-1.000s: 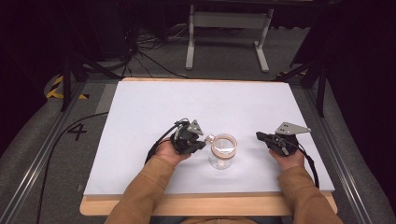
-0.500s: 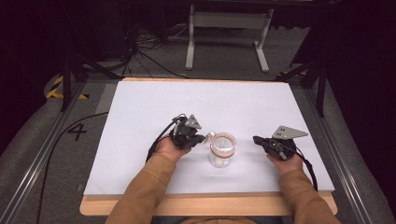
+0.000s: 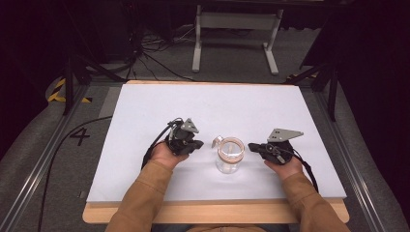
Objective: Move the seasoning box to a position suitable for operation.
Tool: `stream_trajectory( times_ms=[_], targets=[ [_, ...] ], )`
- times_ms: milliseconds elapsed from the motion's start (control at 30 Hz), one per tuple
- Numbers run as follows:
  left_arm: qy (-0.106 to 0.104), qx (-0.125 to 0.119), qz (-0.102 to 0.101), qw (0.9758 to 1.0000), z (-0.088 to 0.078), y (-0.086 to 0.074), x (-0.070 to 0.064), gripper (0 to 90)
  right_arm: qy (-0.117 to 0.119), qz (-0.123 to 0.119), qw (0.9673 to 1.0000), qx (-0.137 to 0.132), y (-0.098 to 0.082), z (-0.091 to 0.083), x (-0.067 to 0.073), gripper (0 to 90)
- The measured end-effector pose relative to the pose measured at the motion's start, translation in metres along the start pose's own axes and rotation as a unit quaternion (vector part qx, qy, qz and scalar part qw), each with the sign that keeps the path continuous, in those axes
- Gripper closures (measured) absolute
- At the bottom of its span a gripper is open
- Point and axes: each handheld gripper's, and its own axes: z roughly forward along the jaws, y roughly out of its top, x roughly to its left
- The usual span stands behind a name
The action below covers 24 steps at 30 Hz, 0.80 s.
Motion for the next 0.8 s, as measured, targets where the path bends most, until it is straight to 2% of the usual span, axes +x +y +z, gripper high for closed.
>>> stream_trajectory(
  times_ms=[67,100,200,300,333,500,667,700,800],
  targets=[
    [-0.013,0.003,-0.005,0.9999,-0.002,-0.004,0.001,89.7,0.008,-0.003,0.9999,0.007,0.002,0.007,0.001,89.8],
    [-0.016,0.006,-0.016,0.9997,-0.003,-0.007,0.001,89.7,0.017,-0.005,0.9998,0.012,0.002,0.013,0.002,89.8],
    [-0.021,0.014,-0.021,0.9995,-0.004,-0.008,0.001,89.8,0.025,-0.008,0.9995,0.018,0.003,0.018,0.004,89.8],
    [-0.014,0.021,-0.020,0.9995,-0.004,-0.008,0.000,89.9,0.034,-0.015,0.9991,0.020,0.005,0.022,0.008,89.9],
    [-0.006,0.018,-0.020,0.9996,-0.005,-0.008,0.001,89.9,0.034,-0.015,0.9991,0.020,0.005,0.022,0.008,89.9],
    [0.000,0.015,-0.026,0.9995,-0.006,-0.009,0.003,89.8,0.031,-0.013,0.9991,0.026,0.004,0.021,0.009,89.9],
    [-0.002,0.019,-0.029,0.9994,-0.005,-0.008,0.004,89.8,0.031,-0.013,0.9989,0.033,0.003,0.019,0.011,90.0],
    [-0.004,0.020,-0.022,0.9995,-0.004,-0.007,0.004,89.8,0.031,-0.012,0.9988,0.034,0.002,0.019,0.012,90.0],
    [-0.009,0.023,-0.022,0.9994,-0.002,-0.005,0.003,89.9,0.032,-0.015,0.9987,0.036,0.001,0.017,0.015,90.0]
  ],
)
